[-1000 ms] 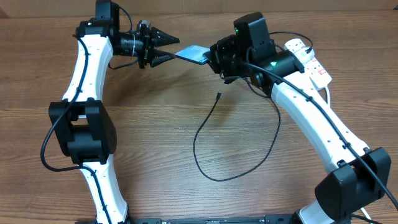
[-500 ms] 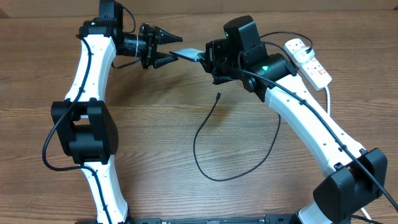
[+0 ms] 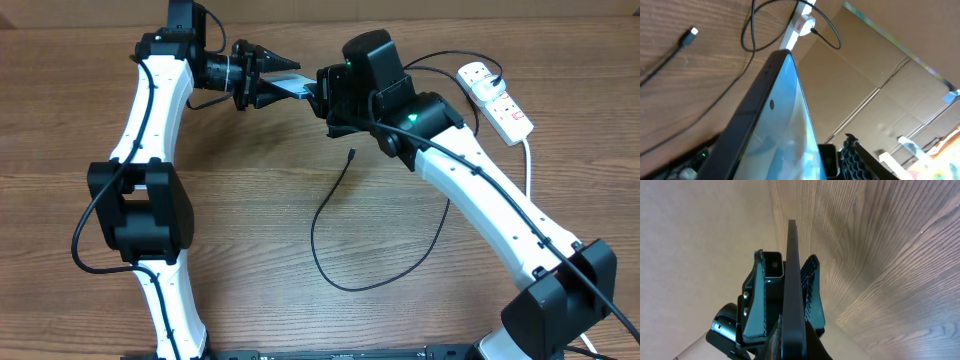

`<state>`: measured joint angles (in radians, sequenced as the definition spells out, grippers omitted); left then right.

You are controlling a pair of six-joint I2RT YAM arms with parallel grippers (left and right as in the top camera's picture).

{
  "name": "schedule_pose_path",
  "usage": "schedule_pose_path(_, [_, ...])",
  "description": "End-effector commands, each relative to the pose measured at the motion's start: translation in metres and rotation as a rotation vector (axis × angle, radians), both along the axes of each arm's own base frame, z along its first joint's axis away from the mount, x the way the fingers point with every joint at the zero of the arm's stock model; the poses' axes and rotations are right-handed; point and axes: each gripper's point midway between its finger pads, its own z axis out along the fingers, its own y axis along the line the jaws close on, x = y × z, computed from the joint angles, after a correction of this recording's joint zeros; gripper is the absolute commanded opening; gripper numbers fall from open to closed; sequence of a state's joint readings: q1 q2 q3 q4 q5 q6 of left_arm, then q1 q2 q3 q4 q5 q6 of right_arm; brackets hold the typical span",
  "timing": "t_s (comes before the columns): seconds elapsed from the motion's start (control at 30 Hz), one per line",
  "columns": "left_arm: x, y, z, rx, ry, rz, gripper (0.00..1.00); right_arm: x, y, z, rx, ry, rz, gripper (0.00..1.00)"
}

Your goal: Plug charger to phone and switch on socket

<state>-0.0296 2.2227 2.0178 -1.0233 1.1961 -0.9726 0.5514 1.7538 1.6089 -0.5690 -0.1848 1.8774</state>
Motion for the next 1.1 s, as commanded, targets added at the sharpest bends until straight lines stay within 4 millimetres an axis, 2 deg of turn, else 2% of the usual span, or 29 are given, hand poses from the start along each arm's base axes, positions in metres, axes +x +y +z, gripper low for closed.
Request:
schedule_pose_path(0.0, [-0.005, -0.006, 0.024, -0.046, 0.029, 0.004, 0.4, 0.004, -0.009, 0.029, 0.014, -0.068, -0.08, 0.04])
schedule_pose_path(0.17, [-0.008, -0.009, 0.029, -0.078, 0.064, -0.002, 0.36, 0.006, -0.02, 0.021, -0.046, -0.066, -0.139, 0.04])
schedule_pose_path(0.67, [-0.008, -0.009, 0.03, -0.089, 0.105, 0.008, 0.32, 0.003, -0.007, 0.028, -0.025, -0.092, -0.115, 0.04])
schedule_pose_path(0.8, [-0.008, -0.009, 0.03, -0.089, 0.113, 0.01, 0.22, 0.003, -0.005, 0.028, -0.021, -0.094, -0.111, 0.04])
schedule_pose_path(0.93, [-0.008, -0.009, 0.03, -0.091, 0.128, 0.015, 0.22, 0.001, -0.004, 0.028, -0.021, -0.093, -0.107, 0.04])
schedule_pose_path(1.07, [-0.008, -0.009, 0.03, -0.091, 0.133, 0.017, 0.15, 0.0, -0.001, 0.028, -0.019, -0.094, -0.101, 0.04])
